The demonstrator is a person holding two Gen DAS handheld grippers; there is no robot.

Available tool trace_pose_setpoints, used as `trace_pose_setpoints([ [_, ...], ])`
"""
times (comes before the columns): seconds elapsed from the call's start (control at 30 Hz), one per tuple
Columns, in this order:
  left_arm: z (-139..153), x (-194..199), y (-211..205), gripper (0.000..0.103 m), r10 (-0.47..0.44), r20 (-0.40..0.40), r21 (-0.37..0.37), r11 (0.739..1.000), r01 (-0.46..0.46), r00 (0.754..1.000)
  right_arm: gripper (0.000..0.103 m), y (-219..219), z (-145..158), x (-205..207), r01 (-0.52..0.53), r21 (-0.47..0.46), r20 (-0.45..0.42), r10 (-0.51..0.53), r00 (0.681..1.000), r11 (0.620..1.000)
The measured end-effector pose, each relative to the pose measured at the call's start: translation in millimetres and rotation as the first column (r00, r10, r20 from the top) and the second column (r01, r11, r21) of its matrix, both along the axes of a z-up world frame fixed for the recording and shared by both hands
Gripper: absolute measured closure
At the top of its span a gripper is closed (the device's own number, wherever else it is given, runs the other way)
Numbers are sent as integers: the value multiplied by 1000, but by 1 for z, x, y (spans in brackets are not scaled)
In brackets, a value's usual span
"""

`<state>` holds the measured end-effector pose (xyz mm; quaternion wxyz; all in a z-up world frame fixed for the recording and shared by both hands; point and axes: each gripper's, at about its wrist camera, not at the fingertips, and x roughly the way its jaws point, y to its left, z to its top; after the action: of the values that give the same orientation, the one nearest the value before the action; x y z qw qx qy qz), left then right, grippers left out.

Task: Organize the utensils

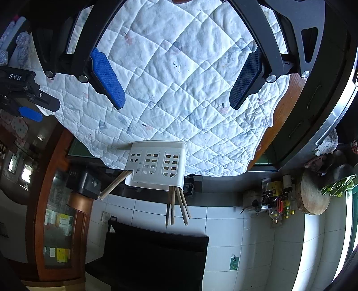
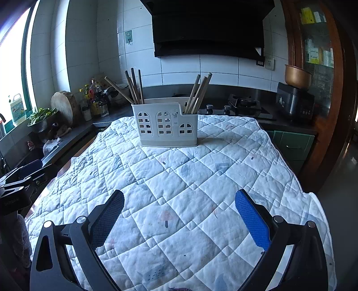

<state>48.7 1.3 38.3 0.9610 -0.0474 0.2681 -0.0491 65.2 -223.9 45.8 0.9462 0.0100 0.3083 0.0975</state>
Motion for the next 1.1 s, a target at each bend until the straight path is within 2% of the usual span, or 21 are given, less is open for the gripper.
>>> trace_pose_setpoints([
  [1.1,-6,-2,-1,9,-14,-18,-10,1000,14,1000,7,1,-4,1,-12,4,-13,12,1000,1000],
])
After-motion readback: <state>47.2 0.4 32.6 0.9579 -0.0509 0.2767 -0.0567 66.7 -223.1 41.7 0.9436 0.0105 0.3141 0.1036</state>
